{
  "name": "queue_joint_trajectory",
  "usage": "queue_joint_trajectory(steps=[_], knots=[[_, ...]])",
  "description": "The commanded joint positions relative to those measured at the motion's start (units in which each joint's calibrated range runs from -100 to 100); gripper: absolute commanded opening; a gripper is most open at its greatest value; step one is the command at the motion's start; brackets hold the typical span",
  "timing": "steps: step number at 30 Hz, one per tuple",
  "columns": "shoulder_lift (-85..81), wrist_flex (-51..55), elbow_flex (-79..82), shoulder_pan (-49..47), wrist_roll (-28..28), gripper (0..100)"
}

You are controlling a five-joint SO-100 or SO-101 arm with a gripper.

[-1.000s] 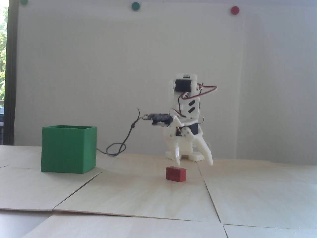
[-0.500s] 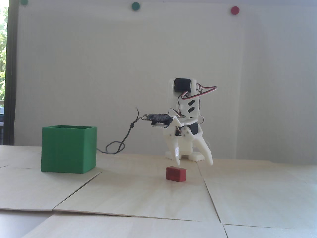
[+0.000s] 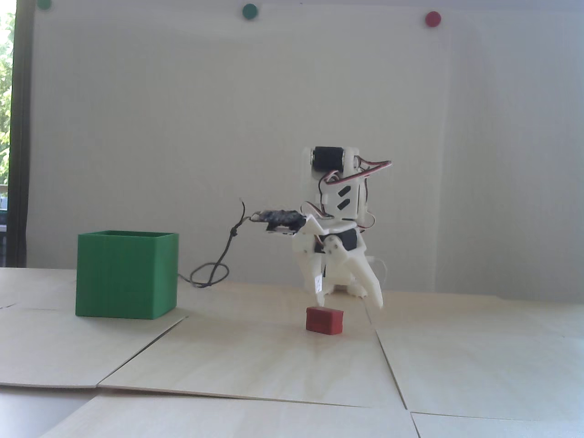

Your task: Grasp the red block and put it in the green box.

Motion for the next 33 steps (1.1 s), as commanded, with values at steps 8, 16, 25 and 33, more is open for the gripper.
queue_joint_trajectory(steps=[8,16,25,33], knots=[[6.0,-0.4,-20.1,0.4,-0.4,39],[6.8,0.0,-20.0,0.5,-0.4,36],[6.9,0.1,-19.9,0.5,-0.4,19],[7.0,3.0,-19.9,0.5,-0.4,25]])
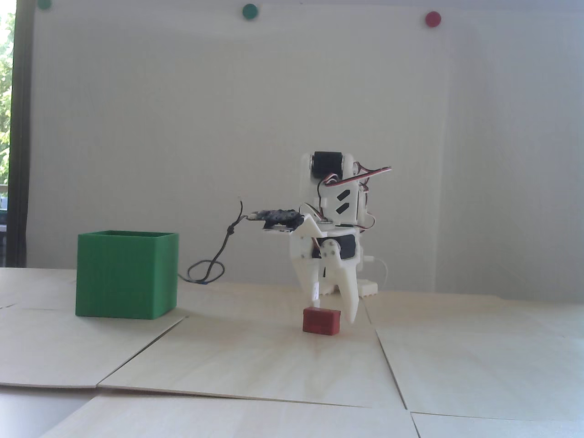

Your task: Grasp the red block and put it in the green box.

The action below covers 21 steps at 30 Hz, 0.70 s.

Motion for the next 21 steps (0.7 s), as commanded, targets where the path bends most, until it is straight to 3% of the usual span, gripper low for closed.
queue_joint_trajectory(steps=[1,6,11,21], knots=[[-1.4,2.7,-4.3,0.6,-0.2,29],[-1.8,1.5,-4.4,1.2,0.2,39],[-1.9,-2.8,-4.4,0.7,0.8,39],[-2.4,1.2,-4.4,0.6,8.3,39]])
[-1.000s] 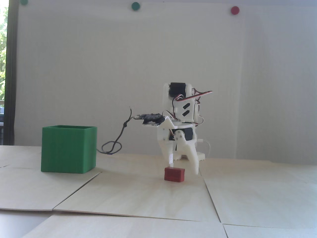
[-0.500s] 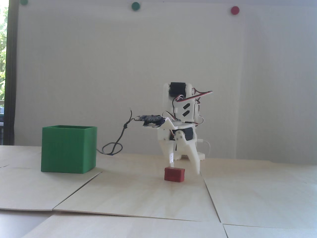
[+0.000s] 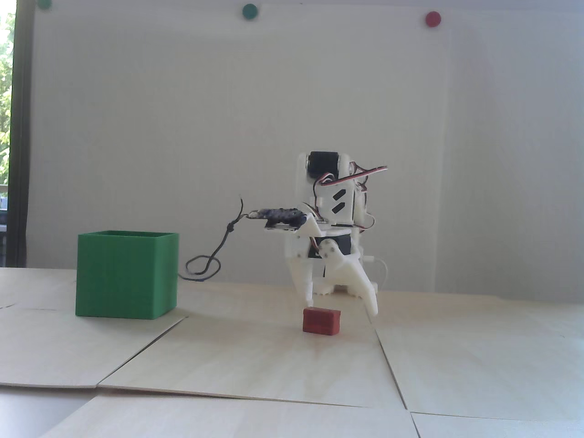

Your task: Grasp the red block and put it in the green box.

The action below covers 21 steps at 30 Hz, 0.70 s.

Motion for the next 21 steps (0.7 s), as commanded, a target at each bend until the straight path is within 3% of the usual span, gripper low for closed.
queue_joint_trajectory(steps=[1,7,21], knots=[[-2.4,3.0,-4.4,-0.7,3.5,39],[-2.4,7.3,-4.4,-1.3,6.3,39],[-1.6,9.6,-5.1,-1.2,5.2,39]])
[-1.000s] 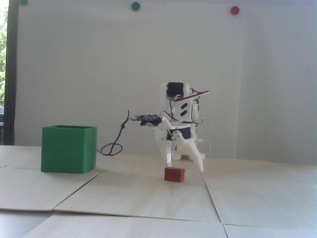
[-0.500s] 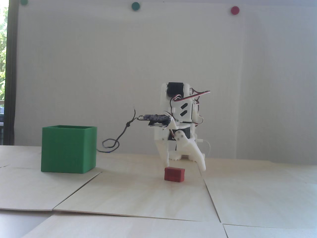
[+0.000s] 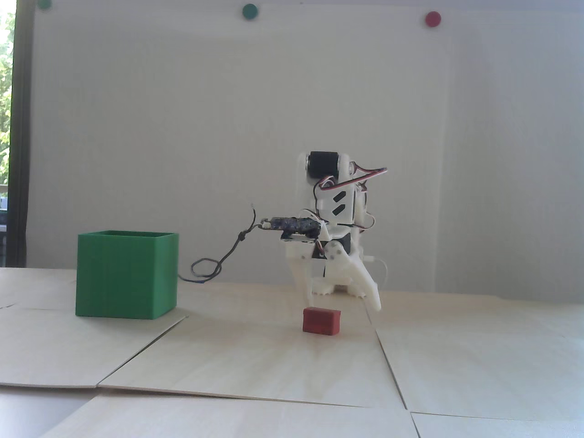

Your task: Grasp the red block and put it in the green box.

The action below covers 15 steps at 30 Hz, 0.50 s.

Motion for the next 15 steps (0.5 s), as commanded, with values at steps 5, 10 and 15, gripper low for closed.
queue_joint_trajectory(steps=[5,10,15], knots=[[-1.4,-1.9,-5.2,-2.4,-1.7,39],[3.1,-6.5,-7.3,-1.7,-2.1,39],[4.9,-6.4,-11.4,-2.1,-3.0,39]])
